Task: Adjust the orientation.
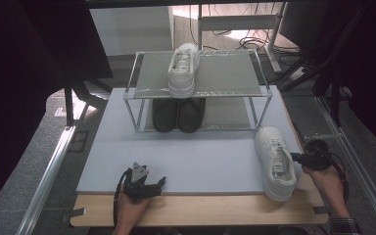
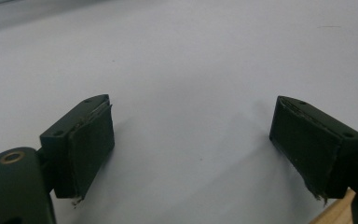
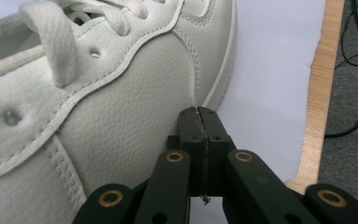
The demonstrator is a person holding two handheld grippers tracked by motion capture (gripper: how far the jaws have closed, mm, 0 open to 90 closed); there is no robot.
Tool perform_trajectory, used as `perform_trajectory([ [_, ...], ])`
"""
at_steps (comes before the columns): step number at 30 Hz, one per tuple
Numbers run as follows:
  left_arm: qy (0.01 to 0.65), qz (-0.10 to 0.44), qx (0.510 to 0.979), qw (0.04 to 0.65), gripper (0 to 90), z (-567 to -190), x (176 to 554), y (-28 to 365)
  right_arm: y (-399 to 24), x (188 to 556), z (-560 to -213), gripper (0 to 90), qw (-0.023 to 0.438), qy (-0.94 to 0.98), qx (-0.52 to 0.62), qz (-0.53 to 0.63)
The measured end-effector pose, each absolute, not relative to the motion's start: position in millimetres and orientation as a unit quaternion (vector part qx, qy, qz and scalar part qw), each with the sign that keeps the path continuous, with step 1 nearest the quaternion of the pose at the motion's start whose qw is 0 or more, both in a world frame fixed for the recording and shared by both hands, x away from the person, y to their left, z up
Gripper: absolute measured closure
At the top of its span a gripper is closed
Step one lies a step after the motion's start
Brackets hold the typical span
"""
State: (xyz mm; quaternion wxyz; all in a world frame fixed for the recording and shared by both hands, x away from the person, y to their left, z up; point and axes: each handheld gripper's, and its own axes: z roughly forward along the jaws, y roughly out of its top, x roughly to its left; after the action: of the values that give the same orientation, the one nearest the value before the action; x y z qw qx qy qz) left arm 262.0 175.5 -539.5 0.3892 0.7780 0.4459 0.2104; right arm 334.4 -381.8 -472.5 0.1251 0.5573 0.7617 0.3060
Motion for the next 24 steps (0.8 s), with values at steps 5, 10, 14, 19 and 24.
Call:
perform_trajectory([
  [5, 0.446, 0.21, 0.778, 0.389, 13.3, -539, 262, 176, -386, 334, -468, 89.6, 0.133, 0.754, 0.565, 0.306],
  [10, 0.446, 0.21, 0.777, 0.39, 13.3, -540, 262, 175, -397, 342, -464, 89.5, 0.143, 0.737, 0.58, 0.315],
  [14, 0.446, 0.21, 0.778, 0.389, 13.3, -539, 262, 176, -394, 357, -473, 89.5, 0.137, 0.74, 0.58, 0.313],
  [19, 0.446, 0.21, 0.778, 0.389, 13.3, -539, 262, 176, -388, 365, -481, 89.8, 0.117, 0.74, 0.581, 0.32],
  [24, 0.446, 0.21, 0.778, 0.389, 13.3, -539, 262, 176, -380, 361, -484, 89.8, 0.098, 0.745, 0.567, 0.339],
])
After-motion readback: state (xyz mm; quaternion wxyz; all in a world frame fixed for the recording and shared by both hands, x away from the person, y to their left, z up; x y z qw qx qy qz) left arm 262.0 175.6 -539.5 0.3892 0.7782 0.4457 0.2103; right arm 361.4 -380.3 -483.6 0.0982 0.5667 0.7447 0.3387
